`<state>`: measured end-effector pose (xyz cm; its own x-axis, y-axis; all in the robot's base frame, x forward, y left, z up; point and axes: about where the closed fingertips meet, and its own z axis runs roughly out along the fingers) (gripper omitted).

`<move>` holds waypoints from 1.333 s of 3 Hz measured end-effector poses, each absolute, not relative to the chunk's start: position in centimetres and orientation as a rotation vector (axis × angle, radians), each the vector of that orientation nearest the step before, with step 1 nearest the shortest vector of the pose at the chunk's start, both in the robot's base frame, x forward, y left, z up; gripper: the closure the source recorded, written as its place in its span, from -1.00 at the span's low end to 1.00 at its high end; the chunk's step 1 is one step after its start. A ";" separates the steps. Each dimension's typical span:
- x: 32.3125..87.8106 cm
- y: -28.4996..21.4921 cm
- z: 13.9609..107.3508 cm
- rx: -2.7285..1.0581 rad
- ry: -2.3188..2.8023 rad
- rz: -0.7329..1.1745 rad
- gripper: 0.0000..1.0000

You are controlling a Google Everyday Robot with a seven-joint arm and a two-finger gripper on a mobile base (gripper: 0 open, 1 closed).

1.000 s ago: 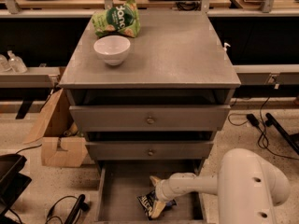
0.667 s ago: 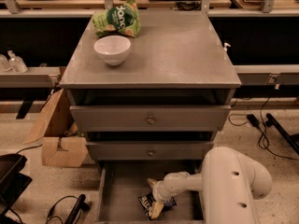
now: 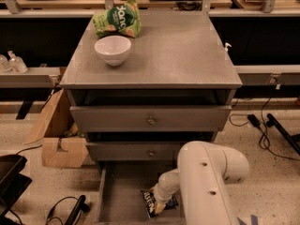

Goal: Pick blue chip bag from bottom drawer and place on counter

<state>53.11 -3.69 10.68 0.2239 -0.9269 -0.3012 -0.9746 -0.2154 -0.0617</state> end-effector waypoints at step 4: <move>52.7 -3.8 12.6 -2.221 1.782 0.312 1.00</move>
Offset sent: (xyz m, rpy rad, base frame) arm -0.0017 0.0001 -0.0011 0.0003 0.0022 0.0003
